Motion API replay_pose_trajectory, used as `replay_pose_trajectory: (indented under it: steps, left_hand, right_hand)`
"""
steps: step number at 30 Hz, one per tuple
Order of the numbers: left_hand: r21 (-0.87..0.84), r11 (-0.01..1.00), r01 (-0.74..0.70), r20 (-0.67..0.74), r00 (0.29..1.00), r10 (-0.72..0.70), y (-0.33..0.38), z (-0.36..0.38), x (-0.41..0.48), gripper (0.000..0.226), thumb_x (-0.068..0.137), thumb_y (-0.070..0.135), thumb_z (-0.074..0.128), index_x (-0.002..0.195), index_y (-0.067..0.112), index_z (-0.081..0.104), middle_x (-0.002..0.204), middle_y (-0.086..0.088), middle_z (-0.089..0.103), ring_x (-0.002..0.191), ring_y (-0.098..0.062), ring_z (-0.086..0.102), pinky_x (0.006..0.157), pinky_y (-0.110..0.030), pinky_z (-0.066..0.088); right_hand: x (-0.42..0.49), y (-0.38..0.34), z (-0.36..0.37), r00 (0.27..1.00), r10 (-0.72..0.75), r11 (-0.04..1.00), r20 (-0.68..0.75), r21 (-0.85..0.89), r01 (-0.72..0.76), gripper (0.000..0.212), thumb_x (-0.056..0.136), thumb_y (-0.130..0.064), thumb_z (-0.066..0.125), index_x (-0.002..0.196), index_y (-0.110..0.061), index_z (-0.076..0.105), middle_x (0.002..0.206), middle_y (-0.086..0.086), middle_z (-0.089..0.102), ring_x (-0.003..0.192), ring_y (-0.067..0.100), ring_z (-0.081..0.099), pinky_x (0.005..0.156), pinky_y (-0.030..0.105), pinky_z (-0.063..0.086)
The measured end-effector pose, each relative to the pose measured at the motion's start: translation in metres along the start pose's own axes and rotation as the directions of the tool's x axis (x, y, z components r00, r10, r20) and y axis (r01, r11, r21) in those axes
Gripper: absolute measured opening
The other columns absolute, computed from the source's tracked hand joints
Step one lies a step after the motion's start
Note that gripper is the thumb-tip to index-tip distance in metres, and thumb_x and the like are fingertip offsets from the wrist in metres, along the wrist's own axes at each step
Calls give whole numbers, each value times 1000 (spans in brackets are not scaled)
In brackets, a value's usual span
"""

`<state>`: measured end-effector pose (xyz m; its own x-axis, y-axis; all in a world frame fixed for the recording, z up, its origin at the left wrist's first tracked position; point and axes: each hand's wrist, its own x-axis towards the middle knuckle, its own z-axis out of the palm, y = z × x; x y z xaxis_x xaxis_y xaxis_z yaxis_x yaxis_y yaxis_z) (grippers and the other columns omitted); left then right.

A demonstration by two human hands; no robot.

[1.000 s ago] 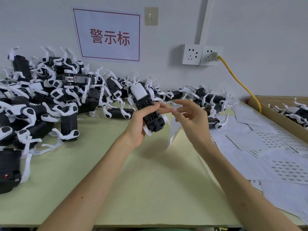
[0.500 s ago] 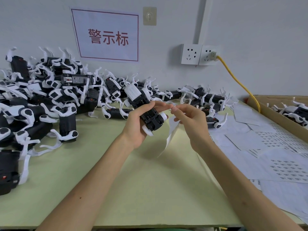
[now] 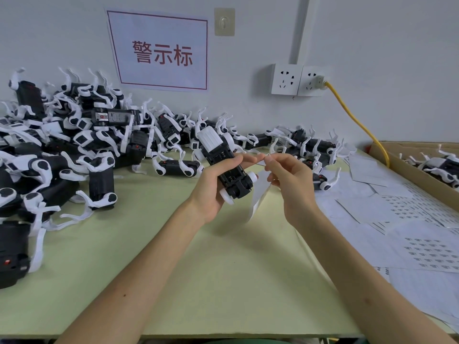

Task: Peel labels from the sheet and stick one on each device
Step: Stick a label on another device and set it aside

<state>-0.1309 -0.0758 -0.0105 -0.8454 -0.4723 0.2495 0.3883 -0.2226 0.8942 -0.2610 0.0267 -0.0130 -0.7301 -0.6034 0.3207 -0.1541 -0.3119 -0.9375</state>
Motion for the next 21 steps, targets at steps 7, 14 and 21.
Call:
replay_pose_trajectory:
  steps: [7, 14, 21]
  left_hand:
    - [34, 999, 4, -88, 996, -1, 1, -3, 1, 25, 88, 34, 61, 98, 15, 72, 130, -10, 71, 114, -26, 65, 108, -41, 45]
    - [96, 995, 18, -97, 995, -8, 0, -6, 1, 25, 88, 38, 62, 100, 17, 70, 129, -10, 71, 114, -31, 60, 100, -48, 27]
    - [85, 996, 18, -97, 995, -10, 2, -4, -2, 33, 79, 43, 69, 98, 16, 72, 129, -14, 70, 105, -33, 58, 93, -47, 23]
  right_hand:
    - [-4, 6, 7, 949, -314, 880, 32, -365, 304, 17, 97, -15, 66, 87, -29, 63, 78, -21, 65, 62, 5, 51, 59, 16, 38]
    - [-4, 7, 5, 942, -336, 850, -2, -431, 302, 23, 95, -17, 68, 85, -36, 61, 80, -15, 67, 61, 2, 54, 59, 11, 39]
    - [-5, 4, 5, 942, -335, 866, -20, -400, 299, 20, 92, -17, 71, 84, -35, 66, 80, -12, 65, 54, 4, 48, 55, 13, 36]
